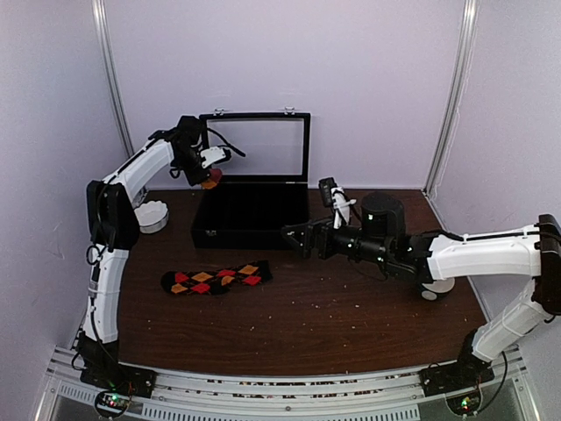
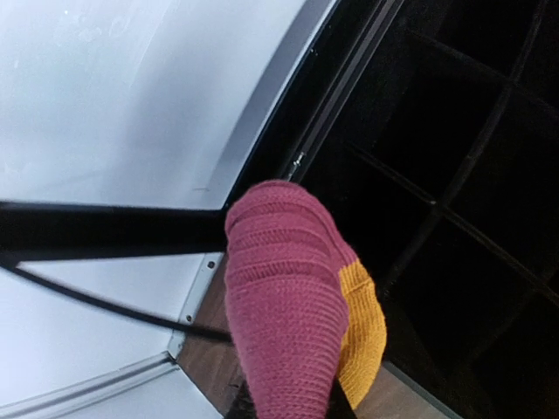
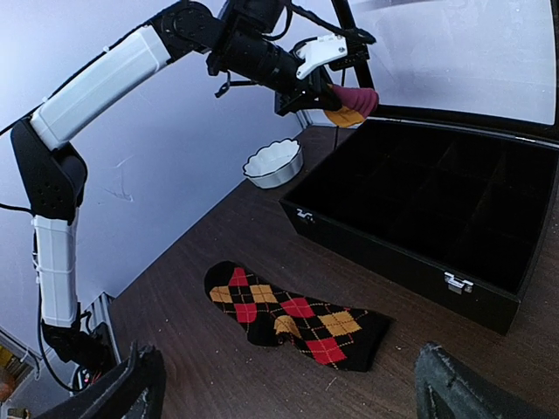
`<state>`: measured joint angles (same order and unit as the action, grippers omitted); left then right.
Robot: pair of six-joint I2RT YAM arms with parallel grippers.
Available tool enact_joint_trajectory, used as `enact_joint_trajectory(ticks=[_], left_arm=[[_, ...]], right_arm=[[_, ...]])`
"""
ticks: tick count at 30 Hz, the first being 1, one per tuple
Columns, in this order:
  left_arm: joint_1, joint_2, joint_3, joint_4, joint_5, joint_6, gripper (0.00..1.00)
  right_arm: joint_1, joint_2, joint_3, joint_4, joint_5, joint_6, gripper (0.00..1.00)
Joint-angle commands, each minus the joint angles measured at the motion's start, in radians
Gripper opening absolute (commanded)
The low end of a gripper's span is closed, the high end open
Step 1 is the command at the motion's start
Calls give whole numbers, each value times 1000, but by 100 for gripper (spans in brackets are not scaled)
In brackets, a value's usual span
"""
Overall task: Roll the socks
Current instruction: Place the sock in the storage box.
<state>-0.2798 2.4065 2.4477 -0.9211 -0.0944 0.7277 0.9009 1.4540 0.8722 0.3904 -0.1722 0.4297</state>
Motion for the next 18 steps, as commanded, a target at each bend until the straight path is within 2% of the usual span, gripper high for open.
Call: enact_joint_trajectory(ticks=[1,18], left_arm=[[-20,59,-7,142,-86,86,0],[-46,199,20,319,-203,269,0]], right_arm=[[-3,3,-36,59,-24,22,100],[-12,-24,-137,140,-38,86,100]])
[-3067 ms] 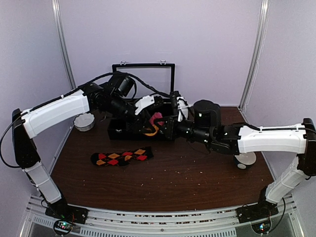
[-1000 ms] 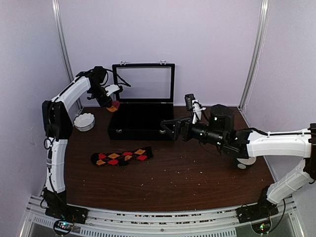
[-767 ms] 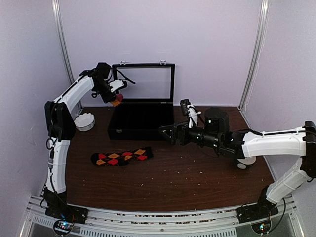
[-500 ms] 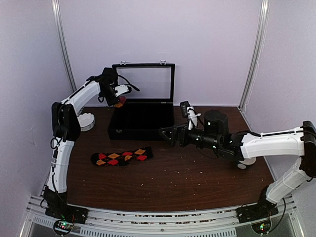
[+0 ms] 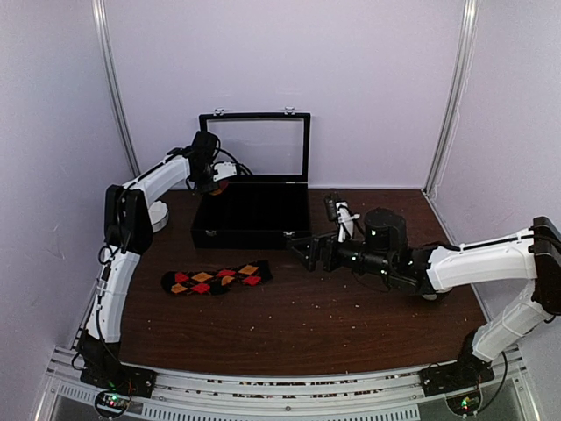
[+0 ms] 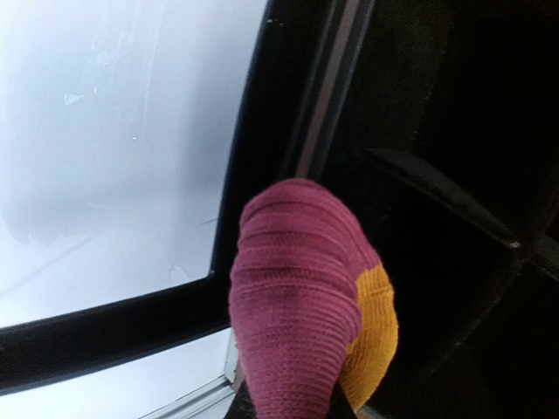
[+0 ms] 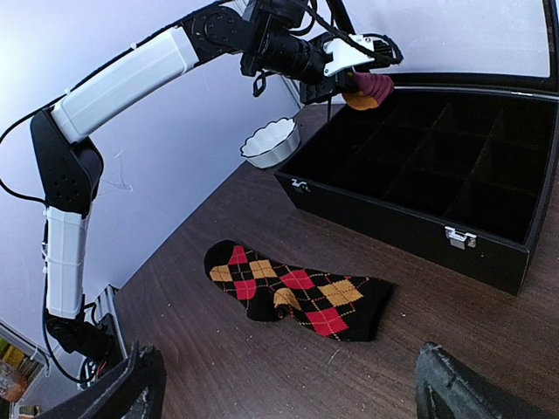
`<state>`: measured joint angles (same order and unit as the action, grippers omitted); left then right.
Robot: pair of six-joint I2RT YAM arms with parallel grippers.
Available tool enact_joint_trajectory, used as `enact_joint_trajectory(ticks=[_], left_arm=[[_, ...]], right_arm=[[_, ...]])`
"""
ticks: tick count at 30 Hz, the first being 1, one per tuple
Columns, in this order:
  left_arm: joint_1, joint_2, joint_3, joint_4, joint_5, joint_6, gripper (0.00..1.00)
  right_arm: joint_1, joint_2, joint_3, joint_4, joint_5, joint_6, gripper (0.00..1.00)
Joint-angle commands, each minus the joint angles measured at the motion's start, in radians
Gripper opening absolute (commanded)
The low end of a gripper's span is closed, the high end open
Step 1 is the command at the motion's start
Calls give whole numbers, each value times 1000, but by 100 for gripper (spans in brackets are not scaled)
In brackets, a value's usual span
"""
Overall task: Roll the socks
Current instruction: Place the sock in the storage box.
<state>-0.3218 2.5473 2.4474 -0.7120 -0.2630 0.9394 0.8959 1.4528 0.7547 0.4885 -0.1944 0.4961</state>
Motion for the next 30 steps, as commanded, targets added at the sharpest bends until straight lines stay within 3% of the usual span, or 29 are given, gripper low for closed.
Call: enact_joint_trajectory(ticks=[1,13,18,24,28,30], left_arm=[[-5,62,20,109,-37,65,0],[-23,82,-8,100,-85,122,0],[-35,80,-20,129,-101,142,10],[-46,79,-46,164,-131,173,12],[-50,78,-53,172,-138,182,30],[-55,72,-61,169,-136,189,31]], right_arm=[[-8,-26,-21,42,-16,22,100],[-17,-60,-57,61,-15,45,100],[-19,-78,-77,67,-7,54,100],[-23,-97,-99,75,-2,64,100],[-24,-106,-111,79,1,71,100],[-26,-110,-116,78,4,72,100]])
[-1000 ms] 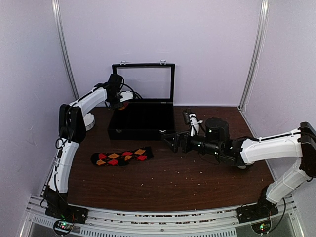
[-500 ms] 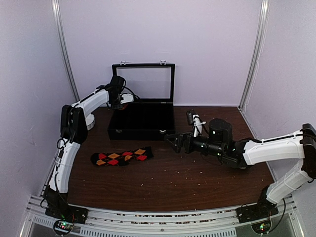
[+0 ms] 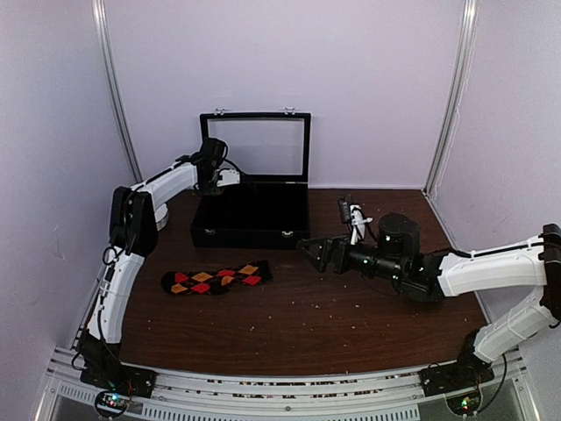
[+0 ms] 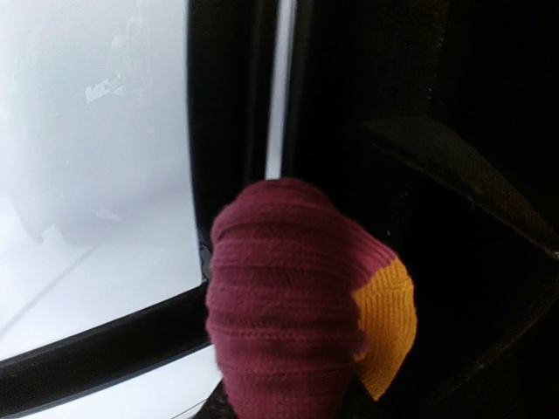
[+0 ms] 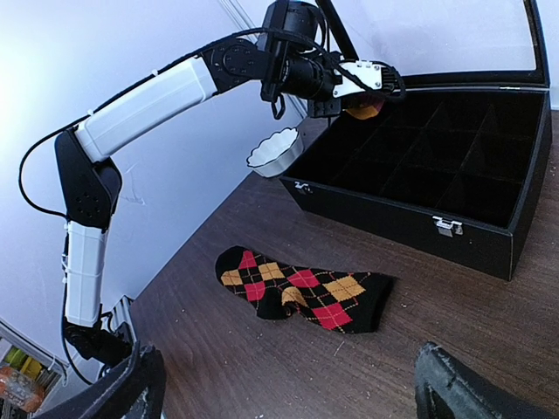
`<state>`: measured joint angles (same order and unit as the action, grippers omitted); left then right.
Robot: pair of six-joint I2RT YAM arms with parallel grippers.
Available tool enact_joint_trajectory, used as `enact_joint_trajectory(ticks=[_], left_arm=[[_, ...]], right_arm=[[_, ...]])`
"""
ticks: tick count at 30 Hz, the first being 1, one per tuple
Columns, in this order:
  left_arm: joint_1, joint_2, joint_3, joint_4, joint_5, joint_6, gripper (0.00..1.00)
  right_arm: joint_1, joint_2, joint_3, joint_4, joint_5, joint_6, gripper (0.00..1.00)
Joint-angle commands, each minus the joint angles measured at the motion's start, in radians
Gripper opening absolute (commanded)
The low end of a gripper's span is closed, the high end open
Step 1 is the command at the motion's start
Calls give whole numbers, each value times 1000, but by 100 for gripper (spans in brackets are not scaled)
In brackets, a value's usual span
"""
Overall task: Roll the socks
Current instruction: Place the sock in the storage box.
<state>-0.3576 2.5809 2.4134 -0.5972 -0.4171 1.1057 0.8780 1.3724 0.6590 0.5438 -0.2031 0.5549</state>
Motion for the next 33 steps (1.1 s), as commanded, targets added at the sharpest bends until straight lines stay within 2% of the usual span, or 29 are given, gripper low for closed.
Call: enact_joint_trajectory(ticks=[1,3,8,16,27,30,33], left_arm=[[-22,31,-36,55,23,23,31],[-25,19,-48,56,30,19,32],[-35,-13,-79,54,37,9,43],[-35,-65,-98,33,38,-20,45],[-38,-133,-124,-21,30,-56,66],[-39,-154,-122,-60,53,-78,76],[-37,-175,-114,-107,97,-101,80]], right_arm=[[-8,-32,-21,21,14,13,100],[-11,-32,-23,23,13,14,100],[-13,-30,-26,31,7,22,100],[-12,-39,-37,42,-2,29,100],[-12,-59,-59,64,-7,50,100],[-13,-66,-63,61,-5,50,100],[-12,-73,-64,58,-4,51,100]])
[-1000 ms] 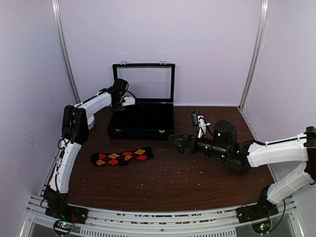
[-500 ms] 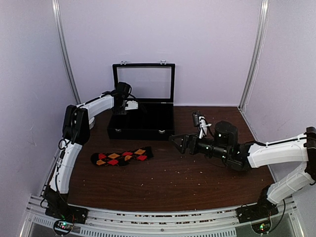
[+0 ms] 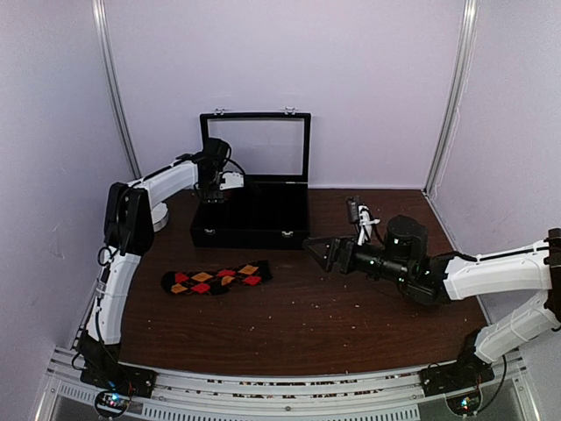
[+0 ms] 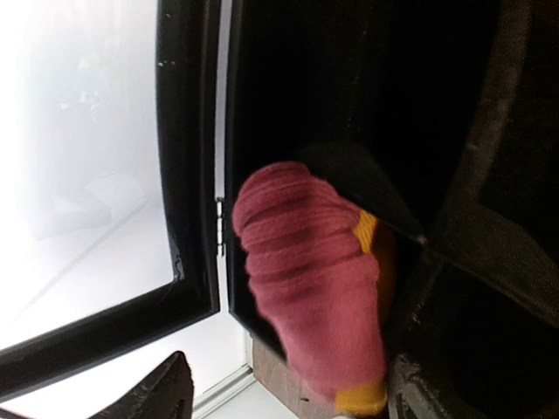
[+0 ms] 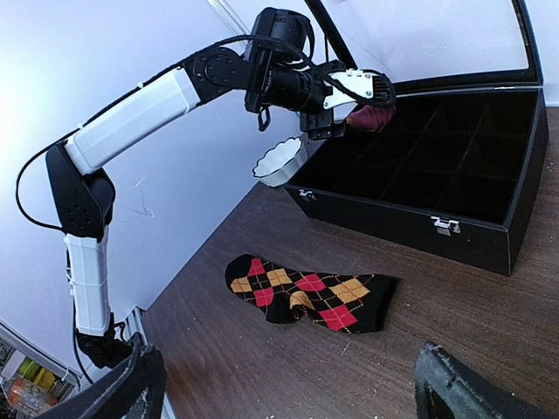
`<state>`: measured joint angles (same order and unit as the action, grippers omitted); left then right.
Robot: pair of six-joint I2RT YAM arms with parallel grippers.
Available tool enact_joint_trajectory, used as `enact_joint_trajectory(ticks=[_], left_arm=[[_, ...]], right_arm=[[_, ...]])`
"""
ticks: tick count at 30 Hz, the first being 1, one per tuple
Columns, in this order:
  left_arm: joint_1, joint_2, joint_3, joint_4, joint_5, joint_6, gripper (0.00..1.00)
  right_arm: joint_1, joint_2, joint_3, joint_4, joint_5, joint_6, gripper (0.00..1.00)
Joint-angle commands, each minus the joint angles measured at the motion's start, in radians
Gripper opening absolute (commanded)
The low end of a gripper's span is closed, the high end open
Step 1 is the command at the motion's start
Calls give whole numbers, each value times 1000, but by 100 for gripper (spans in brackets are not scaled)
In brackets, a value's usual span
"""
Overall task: Roll the socks
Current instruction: Place the sock in the storage box, then adjust the sock in the storage box.
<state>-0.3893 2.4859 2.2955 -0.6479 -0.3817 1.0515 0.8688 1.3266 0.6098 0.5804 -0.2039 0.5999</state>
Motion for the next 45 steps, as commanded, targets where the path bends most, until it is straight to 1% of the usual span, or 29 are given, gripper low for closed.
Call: enact_joint_trajectory(ticks=[1,3,7,13,16,20,24,30,37,42,45], left_arm=[[-6,-88,10,-72,77,-59,80],[-4,-95,35,-100,107,-94,78],[1,-113,52,-92,169,-155,64],[2,-96,50,5,145,-209,50],[2,-66,57,46,113,-189,46],[1,3,93,72,27,-132,45],[6,54,99,89,-10,-80,46],[14,101,105,76,-2,-64,51],[21,137,112,133,-28,-63,51],[37,133,128,135,19,-135,52],[39,144,111,161,-20,-103,52]], right_arm=[[-4,-29,-16,21,-5,6,100],[-3,-32,-15,20,-4,9,100],[-3,-32,-16,18,-6,6,100],[-2,-23,-8,18,-11,9,100],[-4,-14,-1,16,-11,9,100],[-7,-5,8,13,-18,8,100],[-11,1,14,13,-24,8,100],[-13,11,16,17,-29,12,100],[-16,20,9,41,-36,27,100],[-16,21,2,42,-37,31,100],[-15,17,-4,44,-37,33,100]])
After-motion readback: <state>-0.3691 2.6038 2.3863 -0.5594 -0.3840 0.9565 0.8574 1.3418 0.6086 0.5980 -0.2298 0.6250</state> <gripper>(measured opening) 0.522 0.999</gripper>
